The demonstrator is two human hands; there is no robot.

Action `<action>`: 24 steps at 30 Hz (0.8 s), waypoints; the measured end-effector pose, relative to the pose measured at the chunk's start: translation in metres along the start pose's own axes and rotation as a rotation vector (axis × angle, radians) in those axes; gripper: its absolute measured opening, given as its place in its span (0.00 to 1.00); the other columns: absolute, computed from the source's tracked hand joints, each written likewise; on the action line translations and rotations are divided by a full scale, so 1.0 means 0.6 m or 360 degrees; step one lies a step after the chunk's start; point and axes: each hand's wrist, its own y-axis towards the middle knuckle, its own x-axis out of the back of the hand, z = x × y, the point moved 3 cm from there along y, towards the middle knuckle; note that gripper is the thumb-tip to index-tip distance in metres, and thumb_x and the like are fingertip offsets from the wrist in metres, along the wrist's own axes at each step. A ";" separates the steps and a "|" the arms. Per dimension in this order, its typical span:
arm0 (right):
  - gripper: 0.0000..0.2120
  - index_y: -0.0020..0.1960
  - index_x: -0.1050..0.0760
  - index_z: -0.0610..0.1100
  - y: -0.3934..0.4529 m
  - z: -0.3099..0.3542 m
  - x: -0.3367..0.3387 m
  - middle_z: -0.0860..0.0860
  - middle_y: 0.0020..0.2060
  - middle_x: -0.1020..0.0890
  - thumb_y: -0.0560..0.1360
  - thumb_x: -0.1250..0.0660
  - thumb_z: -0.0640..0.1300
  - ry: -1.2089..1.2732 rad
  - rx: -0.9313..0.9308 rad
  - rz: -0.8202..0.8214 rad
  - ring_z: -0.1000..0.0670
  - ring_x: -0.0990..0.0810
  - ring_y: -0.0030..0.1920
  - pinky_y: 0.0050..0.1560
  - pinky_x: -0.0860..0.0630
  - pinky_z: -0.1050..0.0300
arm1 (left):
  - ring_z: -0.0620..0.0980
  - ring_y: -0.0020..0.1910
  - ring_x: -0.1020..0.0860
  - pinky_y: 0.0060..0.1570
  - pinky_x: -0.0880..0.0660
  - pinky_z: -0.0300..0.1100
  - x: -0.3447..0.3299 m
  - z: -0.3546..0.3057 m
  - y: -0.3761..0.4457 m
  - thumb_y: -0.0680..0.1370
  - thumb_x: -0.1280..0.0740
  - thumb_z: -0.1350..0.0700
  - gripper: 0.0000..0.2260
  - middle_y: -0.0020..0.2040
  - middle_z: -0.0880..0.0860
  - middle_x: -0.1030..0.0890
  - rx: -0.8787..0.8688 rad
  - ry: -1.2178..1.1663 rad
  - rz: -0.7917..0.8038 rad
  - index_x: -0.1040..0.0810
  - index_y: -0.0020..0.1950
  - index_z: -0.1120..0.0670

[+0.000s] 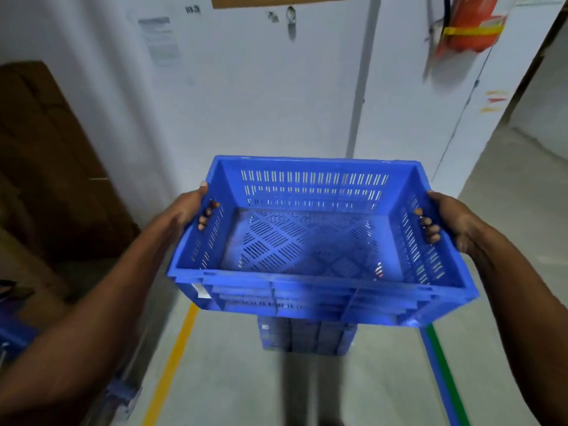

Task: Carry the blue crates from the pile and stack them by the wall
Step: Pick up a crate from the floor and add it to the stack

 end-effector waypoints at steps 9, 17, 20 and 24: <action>0.26 0.40 0.29 0.43 0.216 0.086 -0.021 0.50 0.27 0.32 0.83 0.49 0.62 -0.0065 0.0011 0.0028 0.53 0.39 0.20 0.19 0.39 0.64 | 0.48 0.20 0.33 0.23 0.31 0.39 -0.022 -0.051 0.226 0.84 0.46 0.37 0.27 0.29 0.51 0.27 -0.0070 0.0103 -0.0036 0.22 0.49 0.60; 0.25 0.41 0.28 0.43 0.391 0.113 -0.016 0.49 0.28 0.30 0.84 0.49 0.61 -0.0142 0.0010 -0.0006 0.53 0.39 0.20 0.19 0.38 0.64 | 0.48 0.20 0.33 0.23 0.33 0.38 -0.083 -0.049 0.359 0.85 0.47 0.40 0.25 0.26 0.49 0.23 0.0027 0.0097 -0.0141 0.23 0.47 0.59; 0.25 0.41 0.29 0.44 0.433 0.114 -0.020 0.49 0.29 0.30 0.83 0.49 0.62 -0.0180 0.0013 -0.0011 0.53 0.38 0.21 0.20 0.38 0.63 | 0.50 0.21 0.33 0.26 0.33 0.40 -0.093 -0.045 0.389 0.84 0.47 0.40 0.26 0.26 0.48 0.22 0.0001 0.0135 -0.0209 0.22 0.45 0.58; 0.26 0.41 0.29 0.44 0.485 0.111 -0.024 0.49 0.29 0.30 0.82 0.48 0.63 -0.0189 -0.0008 -0.0006 0.52 0.37 0.22 0.20 0.36 0.61 | 0.51 0.22 0.33 0.28 0.32 0.41 -0.103 -0.045 0.435 0.84 0.46 0.40 0.25 0.30 0.51 0.21 -0.0006 0.0202 -0.0255 0.22 0.45 0.58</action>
